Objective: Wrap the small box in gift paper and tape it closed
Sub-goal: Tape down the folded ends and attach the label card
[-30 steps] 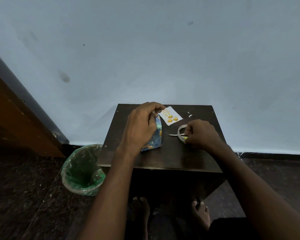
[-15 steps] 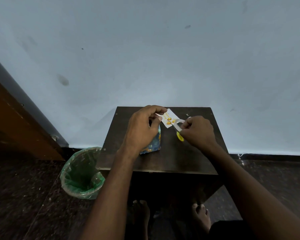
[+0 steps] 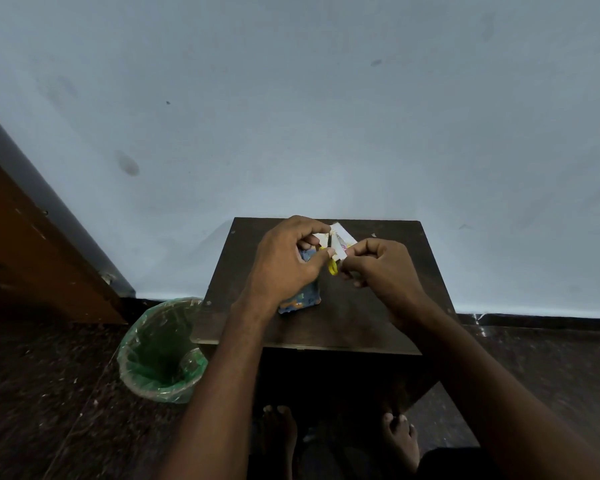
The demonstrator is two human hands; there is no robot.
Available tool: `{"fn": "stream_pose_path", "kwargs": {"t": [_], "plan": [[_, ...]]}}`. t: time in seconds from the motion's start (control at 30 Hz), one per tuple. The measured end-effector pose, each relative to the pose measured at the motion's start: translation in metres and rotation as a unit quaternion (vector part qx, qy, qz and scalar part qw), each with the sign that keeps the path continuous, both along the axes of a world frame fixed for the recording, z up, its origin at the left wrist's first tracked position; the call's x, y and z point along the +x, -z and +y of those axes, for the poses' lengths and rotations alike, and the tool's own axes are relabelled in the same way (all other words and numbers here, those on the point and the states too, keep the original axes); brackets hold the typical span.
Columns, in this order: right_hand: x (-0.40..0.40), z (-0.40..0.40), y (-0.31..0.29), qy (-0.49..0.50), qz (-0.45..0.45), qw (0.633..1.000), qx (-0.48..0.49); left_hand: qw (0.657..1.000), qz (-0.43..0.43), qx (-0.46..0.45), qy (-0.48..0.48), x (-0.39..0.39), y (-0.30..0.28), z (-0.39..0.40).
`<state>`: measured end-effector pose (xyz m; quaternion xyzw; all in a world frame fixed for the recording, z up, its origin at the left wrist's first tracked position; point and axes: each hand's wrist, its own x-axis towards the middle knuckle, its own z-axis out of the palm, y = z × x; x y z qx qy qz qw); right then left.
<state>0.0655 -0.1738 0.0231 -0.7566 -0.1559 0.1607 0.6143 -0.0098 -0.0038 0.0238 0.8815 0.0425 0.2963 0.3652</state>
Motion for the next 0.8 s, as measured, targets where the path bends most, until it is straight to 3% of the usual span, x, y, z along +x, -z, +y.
{"fn": "stream_pose_path", "kwargs": {"t": [0.17, 0.33, 0.5, 0.63, 0.8], "plan": [[0.001, -0.002, 0.002, -0.003, -0.029, 0.999, -0.021, 0.998, -0.016, -0.009, -0.058, 0.005, 0.006, -0.003], [0.001, -0.004, 0.001, -0.009, -0.042, 0.999, -0.028, 1.0, -0.004, 0.006, -0.03, 0.005, 0.005, -0.005], [0.004, -0.008, -0.004, 0.0, 0.016, 1.0, 0.02, 0.996, -0.023, -0.023, -0.078, 0.01, 0.009, -0.006], [0.006, -0.012, -0.005, -0.022, 0.042, 0.998, 0.039, 0.998, 0.0, 0.001, -0.066, 0.007, 0.006, -0.009], [0.0, -0.005, -0.008, -0.033, 0.068, 0.994, 0.083, 0.999, 0.012, -0.039, -0.019, 0.004, 0.003, -0.007]]}}
